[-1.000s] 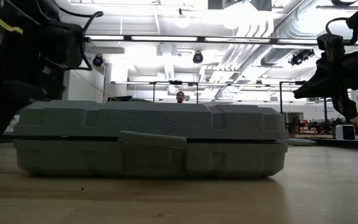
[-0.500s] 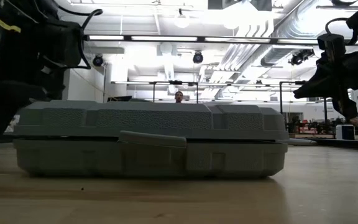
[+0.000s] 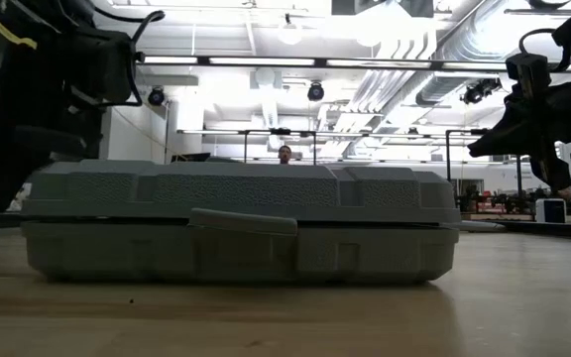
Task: Prefit tool cases
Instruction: Adjust the screwdriver from the upper left to the middle left
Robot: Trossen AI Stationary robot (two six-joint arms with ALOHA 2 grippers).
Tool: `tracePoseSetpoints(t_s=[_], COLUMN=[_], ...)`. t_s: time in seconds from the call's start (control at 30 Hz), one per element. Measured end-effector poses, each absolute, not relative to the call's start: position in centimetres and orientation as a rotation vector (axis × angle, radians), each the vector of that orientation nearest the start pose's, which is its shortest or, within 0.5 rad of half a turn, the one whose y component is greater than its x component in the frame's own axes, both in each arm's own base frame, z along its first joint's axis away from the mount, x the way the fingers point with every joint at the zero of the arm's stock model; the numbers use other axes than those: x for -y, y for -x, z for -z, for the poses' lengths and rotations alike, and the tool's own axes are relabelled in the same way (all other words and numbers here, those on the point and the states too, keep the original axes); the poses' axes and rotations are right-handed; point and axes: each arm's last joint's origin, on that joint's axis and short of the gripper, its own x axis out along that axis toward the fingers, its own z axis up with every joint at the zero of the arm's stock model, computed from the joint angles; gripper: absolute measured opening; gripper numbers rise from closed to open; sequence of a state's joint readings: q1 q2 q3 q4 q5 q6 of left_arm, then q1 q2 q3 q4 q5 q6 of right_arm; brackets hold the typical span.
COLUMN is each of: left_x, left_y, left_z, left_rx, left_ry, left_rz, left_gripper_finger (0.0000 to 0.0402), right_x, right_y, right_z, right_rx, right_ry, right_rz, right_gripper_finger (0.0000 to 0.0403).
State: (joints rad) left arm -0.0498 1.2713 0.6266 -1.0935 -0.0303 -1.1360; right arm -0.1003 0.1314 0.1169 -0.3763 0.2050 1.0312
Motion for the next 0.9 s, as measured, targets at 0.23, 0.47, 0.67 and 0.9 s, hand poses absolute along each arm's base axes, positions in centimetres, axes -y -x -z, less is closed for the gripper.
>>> tracePoseSetpoints(t_s=[0.23, 0.47, 0.67, 0.9], left_x=[0.8, 0.85, 1.02, 1.06], left_y=[-15.78, -15.79, -15.78, -15.78], left_z=[-16.11, -16.11, -16.12, -16.12], left_rx=[-1.538, -1.547, -1.586, -1.593], left_ry=[0.798, 0.813, 0.847, 0.858], left_rz=[-0.947, -0.937, -0.889, -0.881], left_gripper_finger=[0.0, 0.0, 0.0, 0.0], right_x=[1.52, 1.52, 1.44, 1.44], right_y=[-9.19, -9.19, -9.21, -9.21], right_z=[-15.79, -15.79, -15.79, -15.79], right_rx=[-0.204, -0.205, -0.218, -0.218], right_ry=[-0.97, -0.97, -0.98, -0.977], right_rz=[0.473, 0.472, 0.449, 0.448], right_gripper_finger=[0.0, 0.0, 0.0, 0.0])
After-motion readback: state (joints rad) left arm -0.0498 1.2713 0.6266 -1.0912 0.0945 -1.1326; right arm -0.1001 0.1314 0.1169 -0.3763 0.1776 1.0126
